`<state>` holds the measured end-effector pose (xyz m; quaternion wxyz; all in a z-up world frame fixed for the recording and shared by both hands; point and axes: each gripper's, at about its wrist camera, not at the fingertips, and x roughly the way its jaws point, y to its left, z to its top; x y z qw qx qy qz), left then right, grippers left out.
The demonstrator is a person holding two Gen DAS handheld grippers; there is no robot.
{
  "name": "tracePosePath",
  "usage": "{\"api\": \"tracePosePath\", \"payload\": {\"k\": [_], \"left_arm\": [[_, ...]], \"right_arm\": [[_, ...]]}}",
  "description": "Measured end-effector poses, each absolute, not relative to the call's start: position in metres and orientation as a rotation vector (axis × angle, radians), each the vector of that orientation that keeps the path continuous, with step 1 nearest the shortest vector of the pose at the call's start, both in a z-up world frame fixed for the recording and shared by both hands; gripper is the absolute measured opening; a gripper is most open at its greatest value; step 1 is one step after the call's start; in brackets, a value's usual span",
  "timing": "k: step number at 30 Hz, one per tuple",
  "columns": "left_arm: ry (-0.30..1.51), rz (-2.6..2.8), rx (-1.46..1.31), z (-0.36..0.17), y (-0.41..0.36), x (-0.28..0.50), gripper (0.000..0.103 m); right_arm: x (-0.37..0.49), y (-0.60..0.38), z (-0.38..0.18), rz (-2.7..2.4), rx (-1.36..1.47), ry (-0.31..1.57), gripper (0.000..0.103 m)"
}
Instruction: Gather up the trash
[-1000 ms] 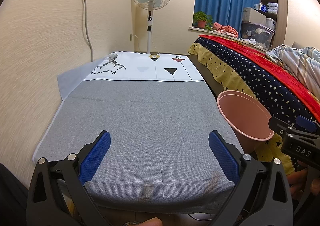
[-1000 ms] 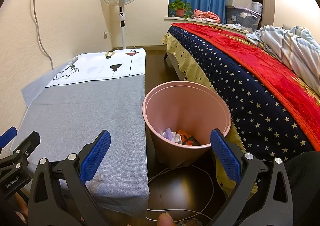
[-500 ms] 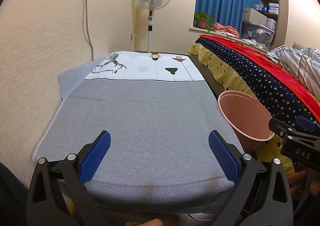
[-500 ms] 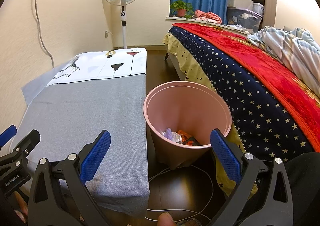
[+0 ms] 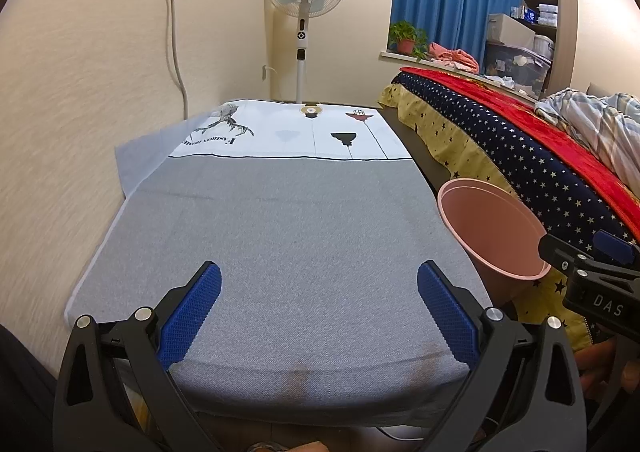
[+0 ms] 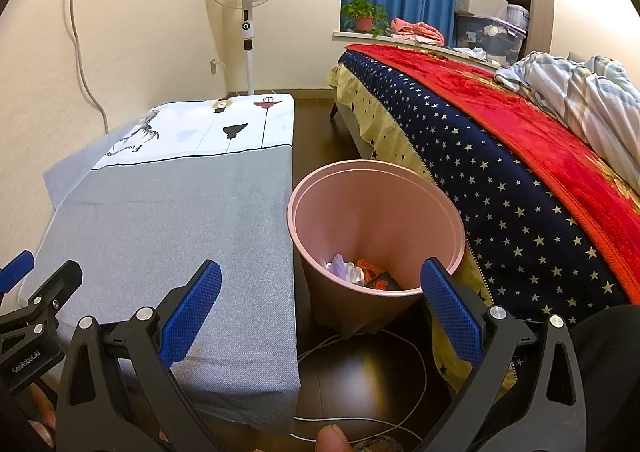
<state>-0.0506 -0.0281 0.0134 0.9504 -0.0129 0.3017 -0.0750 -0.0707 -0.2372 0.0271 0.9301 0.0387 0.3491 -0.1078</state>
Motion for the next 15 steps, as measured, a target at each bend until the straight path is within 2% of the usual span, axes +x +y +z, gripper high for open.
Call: {"api": "tracePosePath", "payload": {"k": [15], "left_arm": [[0.616,-0.146,-0.027,0.0122,-0.0285,-0.0496,0.095]], "right_arm": [[-0.0703,-0.2373,0.0264,-0.221,0.08,0.715,0.098]]}}
